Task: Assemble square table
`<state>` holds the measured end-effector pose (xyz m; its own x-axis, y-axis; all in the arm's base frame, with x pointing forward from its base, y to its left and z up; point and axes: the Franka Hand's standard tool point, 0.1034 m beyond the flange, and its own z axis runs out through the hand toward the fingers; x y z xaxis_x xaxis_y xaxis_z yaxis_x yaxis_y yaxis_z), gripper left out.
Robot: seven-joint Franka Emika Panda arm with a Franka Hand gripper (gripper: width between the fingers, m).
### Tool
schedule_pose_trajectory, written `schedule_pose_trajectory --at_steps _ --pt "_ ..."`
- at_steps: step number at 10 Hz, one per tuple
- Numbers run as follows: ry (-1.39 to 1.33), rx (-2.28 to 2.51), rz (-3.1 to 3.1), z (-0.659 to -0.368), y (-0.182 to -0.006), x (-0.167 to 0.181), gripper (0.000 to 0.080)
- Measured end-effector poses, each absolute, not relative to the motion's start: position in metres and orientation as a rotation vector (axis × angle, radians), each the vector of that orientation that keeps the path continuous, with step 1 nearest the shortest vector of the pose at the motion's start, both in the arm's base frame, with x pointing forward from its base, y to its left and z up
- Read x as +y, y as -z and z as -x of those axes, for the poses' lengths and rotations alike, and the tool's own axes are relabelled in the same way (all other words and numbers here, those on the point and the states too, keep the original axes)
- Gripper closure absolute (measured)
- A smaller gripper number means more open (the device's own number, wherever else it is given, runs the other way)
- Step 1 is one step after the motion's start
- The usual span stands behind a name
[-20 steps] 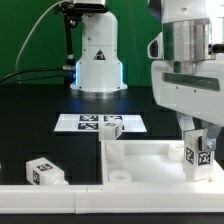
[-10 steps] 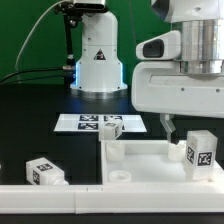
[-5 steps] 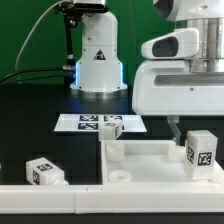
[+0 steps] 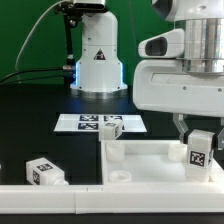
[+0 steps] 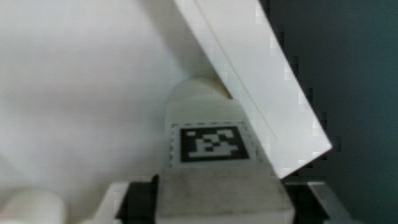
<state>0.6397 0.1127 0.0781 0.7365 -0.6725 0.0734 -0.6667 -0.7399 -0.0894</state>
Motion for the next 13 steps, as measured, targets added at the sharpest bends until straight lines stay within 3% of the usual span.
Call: schedule_pose_trajectory --at_steps 3,6,7,8,9,10,11,13 --pt "0.061 1.863 2.409 -0.6373 -0.076 0.1184 0.0511" --pt "0.05 2.104 2.15 -0.6379 -0.0751 0.1167 0.0511" --pt "0.052 2.076 2.178 -0.6377 -0.0749 0.1169 0.0422" --pt "0.057 1.989 2.265 -0.6374 -0.0749 0.1171 0.0422" --pt "0.053 1.823 2.413 -0.6377 -0.0767 0.1189 0.0243" --pt "0.067 1.619 2.555 -0.639 -0.0779 0.1189 0.0243" --pt "0.069 1.332 2.72 -0.6378 -0.0772 0.117 0.0169" --pt "0.054 1.085 2.838 -0.634 -0.0743 0.115 0.0154"
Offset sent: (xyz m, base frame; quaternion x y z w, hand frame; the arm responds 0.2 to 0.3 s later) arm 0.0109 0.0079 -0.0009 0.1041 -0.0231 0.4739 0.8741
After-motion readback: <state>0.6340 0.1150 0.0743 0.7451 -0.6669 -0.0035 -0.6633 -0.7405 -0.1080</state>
